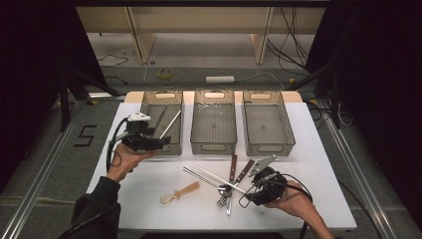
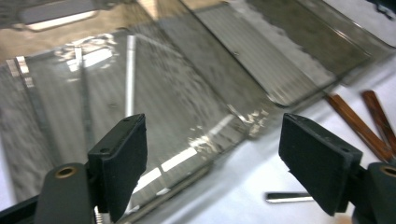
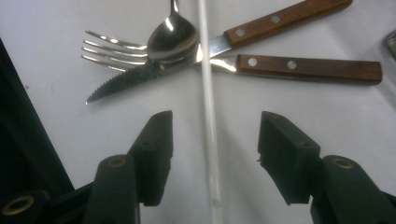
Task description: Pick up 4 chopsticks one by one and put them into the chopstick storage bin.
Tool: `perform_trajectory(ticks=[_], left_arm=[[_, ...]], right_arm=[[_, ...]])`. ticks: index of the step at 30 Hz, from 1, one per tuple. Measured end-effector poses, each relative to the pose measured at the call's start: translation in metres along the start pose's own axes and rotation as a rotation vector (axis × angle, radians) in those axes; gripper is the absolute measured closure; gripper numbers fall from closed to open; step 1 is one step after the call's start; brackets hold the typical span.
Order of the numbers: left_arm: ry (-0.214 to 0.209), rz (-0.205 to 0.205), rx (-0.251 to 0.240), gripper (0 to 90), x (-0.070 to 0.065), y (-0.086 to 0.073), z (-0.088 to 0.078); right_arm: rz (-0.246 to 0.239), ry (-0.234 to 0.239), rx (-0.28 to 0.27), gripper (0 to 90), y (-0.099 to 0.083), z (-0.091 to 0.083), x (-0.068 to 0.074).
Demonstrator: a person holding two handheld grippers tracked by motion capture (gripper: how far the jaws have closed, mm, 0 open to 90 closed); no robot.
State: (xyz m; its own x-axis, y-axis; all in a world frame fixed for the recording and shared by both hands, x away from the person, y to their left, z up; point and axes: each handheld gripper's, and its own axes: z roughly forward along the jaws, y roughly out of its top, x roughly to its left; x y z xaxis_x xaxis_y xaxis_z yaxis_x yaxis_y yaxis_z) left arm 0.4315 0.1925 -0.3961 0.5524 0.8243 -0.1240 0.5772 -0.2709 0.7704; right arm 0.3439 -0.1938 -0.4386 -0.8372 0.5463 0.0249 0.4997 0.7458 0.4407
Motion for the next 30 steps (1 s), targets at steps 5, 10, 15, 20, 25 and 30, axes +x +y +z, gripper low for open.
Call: perform_trajectory(ticks=[5,10,15,20,25,30], left_arm=[[-0.065,0.023,0.001,20.9,-0.014,-0.011,0.002],[-0.103,0.054,0.008,19.1,-0.031,-0.021,0.001],[-0.138,0.078,-0.009,19.0,-0.047,-0.029,-0.003],[-0.152,0.099,-0.032,19.0,-0.060,-0.036,-0.006],[-0.161,0.107,-0.046,18.8,-0.067,-0.044,-0.006],[-0.170,0.109,-0.046,18.6,-0.076,-0.051,-0.007]], right_arm=[[-0.005,0.010,0.033,54.8,0.004,0.006,0.000],[-0.013,0.016,0.063,61.6,0.008,0.011,-0.001],[-0.031,0.016,0.101,66.6,0.011,0.015,0.000],[-0.029,0.014,0.118,71.3,0.014,0.018,-0.001],[-0.029,0.019,0.139,74.4,0.015,0.022,-0.002],[-0.035,0.022,0.148,76.4,0.017,0.025,-0.003]])
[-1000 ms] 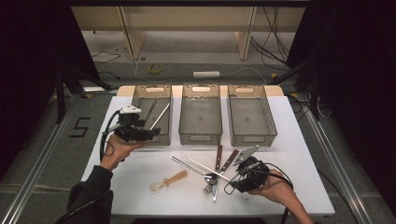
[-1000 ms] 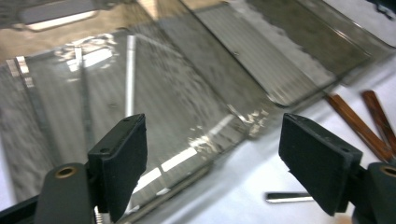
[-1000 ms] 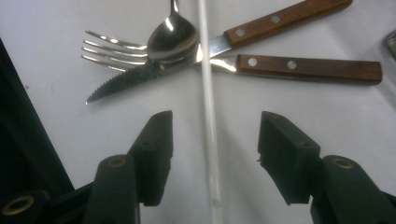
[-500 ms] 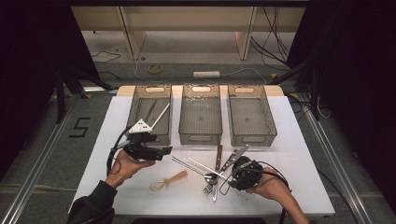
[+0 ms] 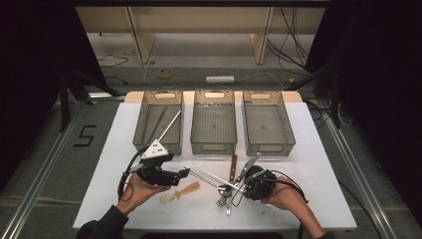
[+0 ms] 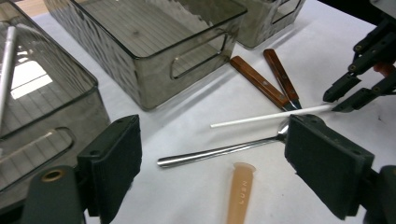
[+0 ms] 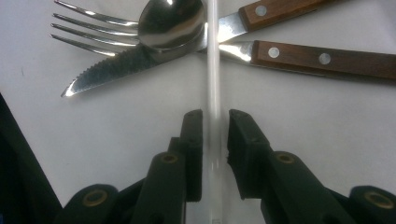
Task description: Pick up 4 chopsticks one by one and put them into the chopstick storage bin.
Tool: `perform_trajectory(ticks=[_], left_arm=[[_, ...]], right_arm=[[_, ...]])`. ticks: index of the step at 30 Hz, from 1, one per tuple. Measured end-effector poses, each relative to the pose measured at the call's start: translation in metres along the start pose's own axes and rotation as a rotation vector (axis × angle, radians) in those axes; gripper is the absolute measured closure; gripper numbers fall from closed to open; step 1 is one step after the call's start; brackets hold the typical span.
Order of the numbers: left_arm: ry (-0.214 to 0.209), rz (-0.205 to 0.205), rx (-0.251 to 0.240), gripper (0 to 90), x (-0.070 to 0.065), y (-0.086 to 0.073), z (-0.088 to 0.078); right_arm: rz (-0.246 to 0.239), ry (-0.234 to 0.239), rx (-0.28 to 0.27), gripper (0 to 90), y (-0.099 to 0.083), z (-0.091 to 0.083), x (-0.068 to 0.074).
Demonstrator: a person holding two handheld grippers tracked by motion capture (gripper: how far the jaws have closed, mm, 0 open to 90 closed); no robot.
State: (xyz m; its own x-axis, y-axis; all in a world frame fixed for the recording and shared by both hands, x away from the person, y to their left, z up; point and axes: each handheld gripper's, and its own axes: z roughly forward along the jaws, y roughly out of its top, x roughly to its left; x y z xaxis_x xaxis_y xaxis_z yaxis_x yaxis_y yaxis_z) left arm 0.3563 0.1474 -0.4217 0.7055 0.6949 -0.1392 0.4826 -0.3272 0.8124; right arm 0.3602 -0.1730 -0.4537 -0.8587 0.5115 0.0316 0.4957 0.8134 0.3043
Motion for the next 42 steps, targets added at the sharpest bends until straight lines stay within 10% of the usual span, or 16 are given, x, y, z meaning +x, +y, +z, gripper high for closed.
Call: perform_trajectory(ticks=[21,42], left_arm=[[-0.031,0.064,0.033,18.4,-0.023,-0.005,0.009],[-0.090,0.207,0.113,18.6,-0.044,0.010,0.015]], right_arm=[[-0.050,-0.028,0.042,85.1,0.005,0.005,0.005],[-0.160,-0.050,-0.056,85.2,0.019,-0.032,0.019]])
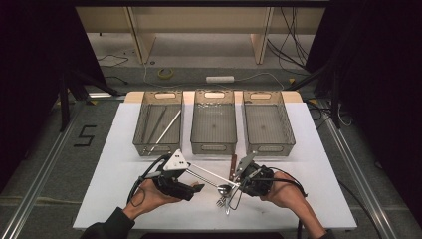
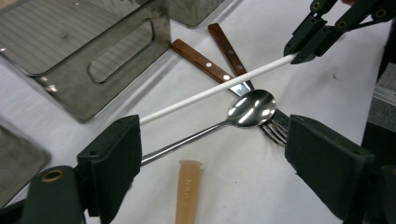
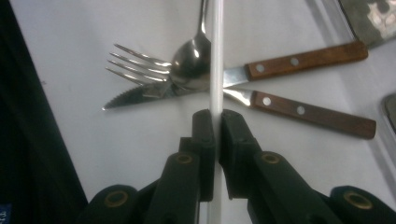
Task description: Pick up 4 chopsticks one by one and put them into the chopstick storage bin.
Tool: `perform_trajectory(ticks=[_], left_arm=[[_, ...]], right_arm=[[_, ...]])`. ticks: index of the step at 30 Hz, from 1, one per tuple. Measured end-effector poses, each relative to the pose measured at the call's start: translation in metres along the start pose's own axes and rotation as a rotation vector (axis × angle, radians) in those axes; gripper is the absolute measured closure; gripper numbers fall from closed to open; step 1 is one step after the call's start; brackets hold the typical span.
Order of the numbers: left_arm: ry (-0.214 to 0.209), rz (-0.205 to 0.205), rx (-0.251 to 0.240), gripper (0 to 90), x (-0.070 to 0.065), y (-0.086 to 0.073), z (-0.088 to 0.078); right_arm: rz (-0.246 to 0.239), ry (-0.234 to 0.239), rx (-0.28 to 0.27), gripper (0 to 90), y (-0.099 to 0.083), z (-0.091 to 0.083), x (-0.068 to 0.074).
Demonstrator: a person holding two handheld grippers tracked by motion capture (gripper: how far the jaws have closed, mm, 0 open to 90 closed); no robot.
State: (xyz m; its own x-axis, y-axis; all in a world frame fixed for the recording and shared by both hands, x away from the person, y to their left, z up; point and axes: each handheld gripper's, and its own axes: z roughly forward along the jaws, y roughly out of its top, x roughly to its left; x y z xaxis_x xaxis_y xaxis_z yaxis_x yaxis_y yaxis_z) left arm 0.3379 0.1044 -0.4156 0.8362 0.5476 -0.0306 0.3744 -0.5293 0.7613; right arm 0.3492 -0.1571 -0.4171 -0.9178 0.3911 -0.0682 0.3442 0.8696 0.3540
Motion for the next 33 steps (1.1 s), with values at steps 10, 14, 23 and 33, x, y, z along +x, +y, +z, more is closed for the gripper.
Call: perform_trajectory(ticks=[10,14,23,33], left_arm=[[-0.017,0.063,0.079,19.5,-0.009,0.004,0.008],[-0.020,0.089,0.122,20.0,-0.012,0.004,0.013],[-0.011,0.120,0.182,24.4,-0.016,0.003,0.020],[-0.024,0.160,0.221,38.6,-0.018,0.000,0.024]], right_arm=[[-0.078,0.011,0.012,85.2,0.014,0.000,0.014],[-0.092,0.011,0.018,85.2,0.017,0.000,0.017],[-0.132,0.015,0.033,85.2,0.024,0.000,0.025],[-0.183,0.030,0.039,85.2,0.029,-0.001,0.032]])
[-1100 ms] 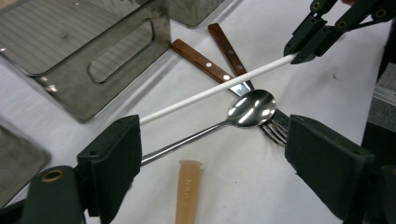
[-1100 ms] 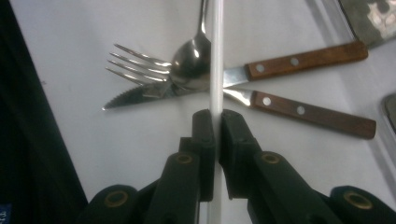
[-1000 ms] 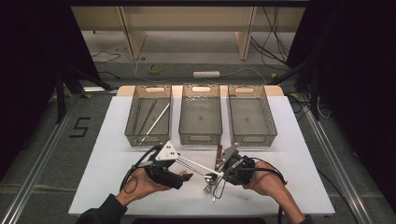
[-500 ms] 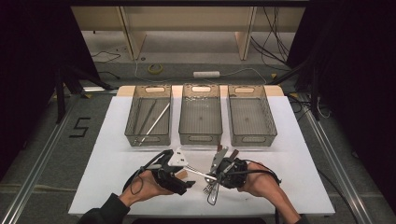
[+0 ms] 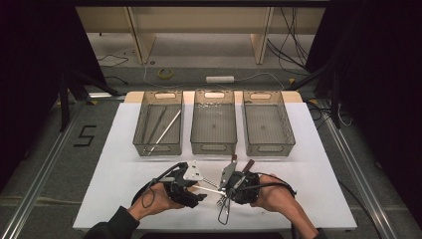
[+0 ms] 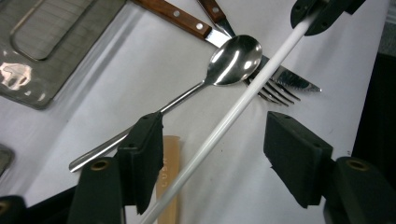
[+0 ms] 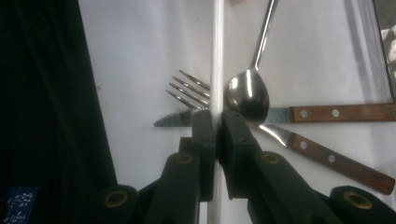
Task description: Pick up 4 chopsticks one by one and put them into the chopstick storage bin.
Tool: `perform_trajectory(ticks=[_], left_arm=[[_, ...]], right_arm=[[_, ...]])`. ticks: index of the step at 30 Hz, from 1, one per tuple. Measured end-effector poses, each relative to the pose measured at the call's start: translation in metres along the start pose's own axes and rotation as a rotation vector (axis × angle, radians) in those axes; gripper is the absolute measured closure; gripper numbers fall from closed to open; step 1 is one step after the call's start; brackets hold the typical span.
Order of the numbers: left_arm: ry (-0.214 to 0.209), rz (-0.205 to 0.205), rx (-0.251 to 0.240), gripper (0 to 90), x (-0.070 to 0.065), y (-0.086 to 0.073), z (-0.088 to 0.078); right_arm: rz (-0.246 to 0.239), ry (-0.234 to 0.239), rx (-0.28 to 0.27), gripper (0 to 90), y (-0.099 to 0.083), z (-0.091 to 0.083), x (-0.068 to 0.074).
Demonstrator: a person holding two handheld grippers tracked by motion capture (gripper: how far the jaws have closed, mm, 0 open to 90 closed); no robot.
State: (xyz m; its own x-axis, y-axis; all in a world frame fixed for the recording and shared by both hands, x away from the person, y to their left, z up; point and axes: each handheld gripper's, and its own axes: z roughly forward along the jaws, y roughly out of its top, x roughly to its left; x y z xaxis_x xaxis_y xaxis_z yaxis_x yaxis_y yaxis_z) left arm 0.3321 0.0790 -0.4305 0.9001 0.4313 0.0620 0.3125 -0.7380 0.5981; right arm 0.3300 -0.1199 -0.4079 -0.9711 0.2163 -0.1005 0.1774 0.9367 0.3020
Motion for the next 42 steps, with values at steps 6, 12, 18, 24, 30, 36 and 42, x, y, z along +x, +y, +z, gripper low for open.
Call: perform_trajectory(ticks=[6,12,18,24,30,36,42], left_arm=[[-0.009,0.017,0.007,47.3,-0.002,0.000,0.001],[-0.023,0.039,0.011,56.2,-0.004,0.000,0.000],[-0.032,0.067,0.015,64.4,-0.005,0.000,-0.001],[-0.052,0.105,0.022,70.1,-0.007,0.000,-0.002],[-0.104,0.159,0.031,79.3,-0.012,-0.002,-0.002],[-0.095,0.149,0.051,84.8,-0.010,-0.004,-0.001],[-0.065,0.073,0.023,85.1,0.000,-0.004,-0.009]], right_arm=[[-0.015,0.005,-0.004,85.2,0.002,-0.002,0.002],[-0.029,0.011,-0.014,85.2,0.002,-0.002,0.002],[-0.052,0.021,-0.013,85.1,0.002,-0.002,0.003],[-0.068,0.027,-0.014,84.8,0.002,-0.002,0.003],[-0.046,0.039,-0.036,78.8,-0.003,-0.003,-0.003],[0.046,0.011,-0.082,62.7,-0.010,-0.011,-0.013],[0.101,-0.013,-0.137,57.5,-0.017,-0.019,-0.020]])
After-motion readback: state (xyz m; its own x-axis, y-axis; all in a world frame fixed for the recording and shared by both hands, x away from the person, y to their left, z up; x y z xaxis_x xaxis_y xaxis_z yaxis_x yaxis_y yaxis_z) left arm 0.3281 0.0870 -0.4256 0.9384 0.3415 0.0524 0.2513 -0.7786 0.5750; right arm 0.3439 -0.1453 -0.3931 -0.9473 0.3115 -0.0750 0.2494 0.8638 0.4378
